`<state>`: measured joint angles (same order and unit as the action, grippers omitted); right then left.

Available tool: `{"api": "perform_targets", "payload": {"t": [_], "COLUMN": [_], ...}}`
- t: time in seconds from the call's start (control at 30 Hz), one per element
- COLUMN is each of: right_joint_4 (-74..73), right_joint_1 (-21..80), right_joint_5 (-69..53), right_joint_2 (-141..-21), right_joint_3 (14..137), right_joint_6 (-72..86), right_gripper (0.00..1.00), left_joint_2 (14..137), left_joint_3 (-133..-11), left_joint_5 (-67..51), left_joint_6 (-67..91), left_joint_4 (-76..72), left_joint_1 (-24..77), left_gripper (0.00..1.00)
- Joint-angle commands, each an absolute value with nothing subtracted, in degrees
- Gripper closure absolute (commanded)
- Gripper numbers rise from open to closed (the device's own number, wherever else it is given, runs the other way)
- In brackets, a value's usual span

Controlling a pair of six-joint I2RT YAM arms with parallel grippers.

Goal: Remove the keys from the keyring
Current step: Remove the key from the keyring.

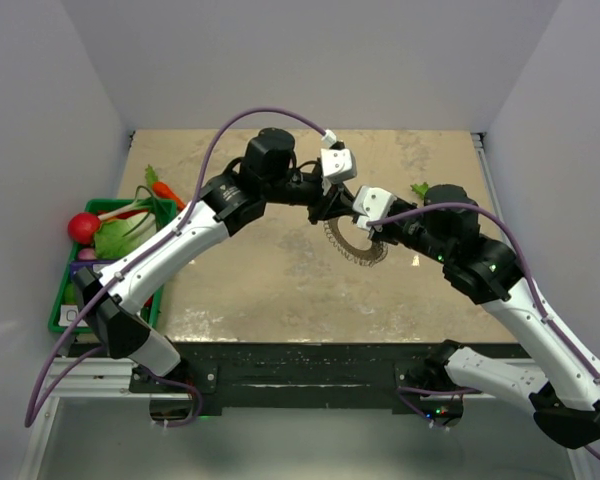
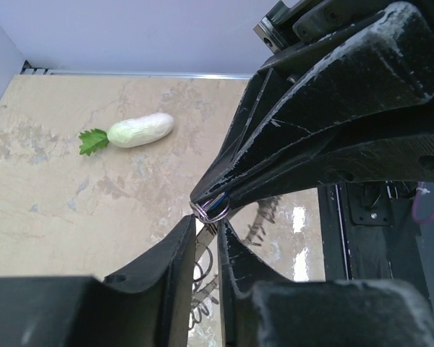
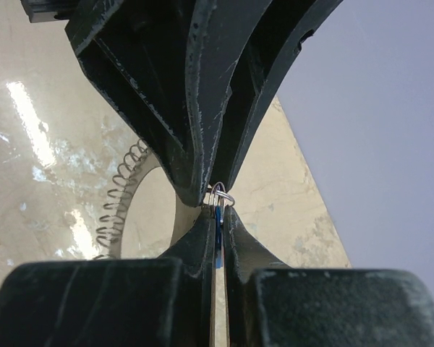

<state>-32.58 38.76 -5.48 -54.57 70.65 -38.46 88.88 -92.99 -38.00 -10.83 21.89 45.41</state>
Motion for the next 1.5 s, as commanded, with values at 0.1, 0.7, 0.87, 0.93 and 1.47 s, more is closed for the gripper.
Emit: {"api": "perform_targets", "payload": {"t": [0.1,0.7,0.87,0.93,1.47], "right_joint_4": [-28.5,-26.5,-24.8,-24.1,-25.8], "right_joint_1": [38.7,38.5,37.4,36.7,34.3], "right_joint_5": [-4.4,-0.9,2.2,2.1,-5.6], "right_joint_2": [-53.2,-52.5,-52.2,-51.8,-52.6], "right_joint_3": [74.0,73.8,72.2,71.6,74.6], "right_joint_6": [-37.3,-35.5,-34.0,-33.2,-30.1], "right_gripper": [1.00,1.00,1.00,1.00,1.00], "left_joint_2": [89.3,88.1,86.1,85.4,84.0], "left_joint_3": [-93.3,-92.5,-91.7,-91.3,-88.3], "left_joint_5": [-38.6,-38.8,-38.5,-38.5,-37.4], "left_joint_6": [-9.6,-10.8,-12.7,-13.2,-13.3], "left_joint_4": [20.1,20.6,21.4,21.5,20.4], "left_joint_1": [45.6,45.6,45.5,45.6,45.6], "left_gripper": [0.74,1.00,1.00,1.00,0.81]}}
